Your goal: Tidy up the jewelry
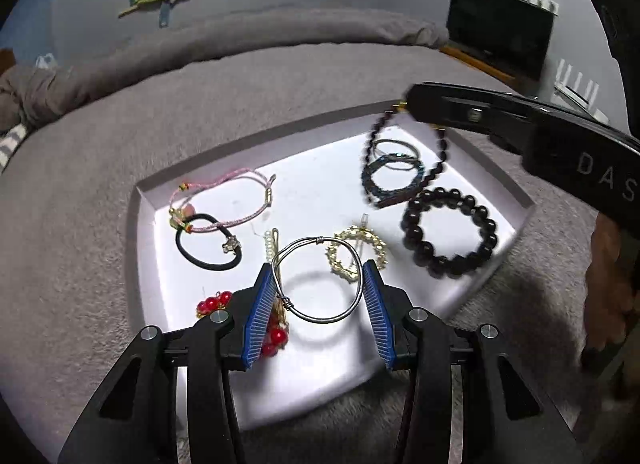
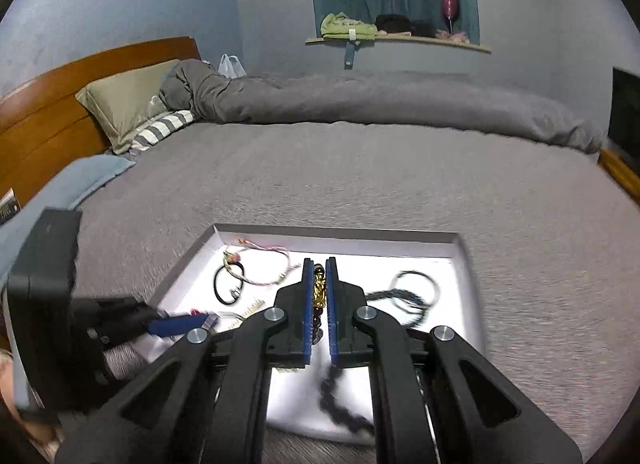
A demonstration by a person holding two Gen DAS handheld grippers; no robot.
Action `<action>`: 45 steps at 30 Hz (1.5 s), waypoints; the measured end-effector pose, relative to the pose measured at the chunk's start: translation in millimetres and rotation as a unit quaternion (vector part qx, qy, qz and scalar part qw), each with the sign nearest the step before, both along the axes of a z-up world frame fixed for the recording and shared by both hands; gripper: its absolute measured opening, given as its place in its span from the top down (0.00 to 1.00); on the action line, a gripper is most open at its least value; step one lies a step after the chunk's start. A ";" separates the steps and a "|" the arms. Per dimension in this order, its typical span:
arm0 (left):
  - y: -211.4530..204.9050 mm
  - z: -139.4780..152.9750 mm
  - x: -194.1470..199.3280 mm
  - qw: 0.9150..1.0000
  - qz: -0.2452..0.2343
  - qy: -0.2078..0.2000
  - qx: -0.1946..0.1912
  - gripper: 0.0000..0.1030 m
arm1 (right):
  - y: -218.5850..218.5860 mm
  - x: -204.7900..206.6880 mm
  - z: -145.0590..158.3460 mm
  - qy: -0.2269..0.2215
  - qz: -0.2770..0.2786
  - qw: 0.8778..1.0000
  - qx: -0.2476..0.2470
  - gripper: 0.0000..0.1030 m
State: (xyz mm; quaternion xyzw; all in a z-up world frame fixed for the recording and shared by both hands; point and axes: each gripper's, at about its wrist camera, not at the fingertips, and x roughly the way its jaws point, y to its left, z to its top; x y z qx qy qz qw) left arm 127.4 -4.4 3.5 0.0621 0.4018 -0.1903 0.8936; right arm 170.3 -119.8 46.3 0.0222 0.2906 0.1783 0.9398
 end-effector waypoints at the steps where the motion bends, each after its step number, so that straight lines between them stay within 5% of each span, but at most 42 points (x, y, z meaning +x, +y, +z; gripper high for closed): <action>1: 0.2 -1.6 2.5 1.000 0.002 0.004 -0.004 0.55 | 1.7 6.2 -3.6 0.004 0.001 1.000 0.013 0.94; 16: -2.6 -11.2 10.5 1.000 0.001 0.008 0.001 0.54 | -4.5 44.3 -41.6 0.090 -0.035 0.995 -0.002 0.94; 21: -2.1 -8.4 6.8 1.000 0.005 0.002 0.000 0.43 | -9.0 43.9 -41.4 0.095 -0.040 0.995 -0.004 0.89; 28: 8.1 11.0 -19.5 1.000 0.019 -0.024 -0.006 0.38 | -28.3 10.3 -23.3 0.075 -0.054 0.996 0.000 0.55; 32: 14.8 18.5 -40.4 0.998 0.039 -0.039 -0.006 0.18 | -40.5 -17.6 -13.6 0.065 -0.062 0.996 0.001 0.37; 41: 27.3 21.2 -85.1 0.994 0.096 -0.051 -0.014 0.07 | -52.2 -81.3 -7.2 0.050 -0.063 0.996 -0.025 0.09; 45: 28.2 18.9 -96.4 0.988 0.138 -0.068 -0.008 0.07 | -52.0 -97.2 -12.4 0.044 -0.071 0.995 -0.056 0.05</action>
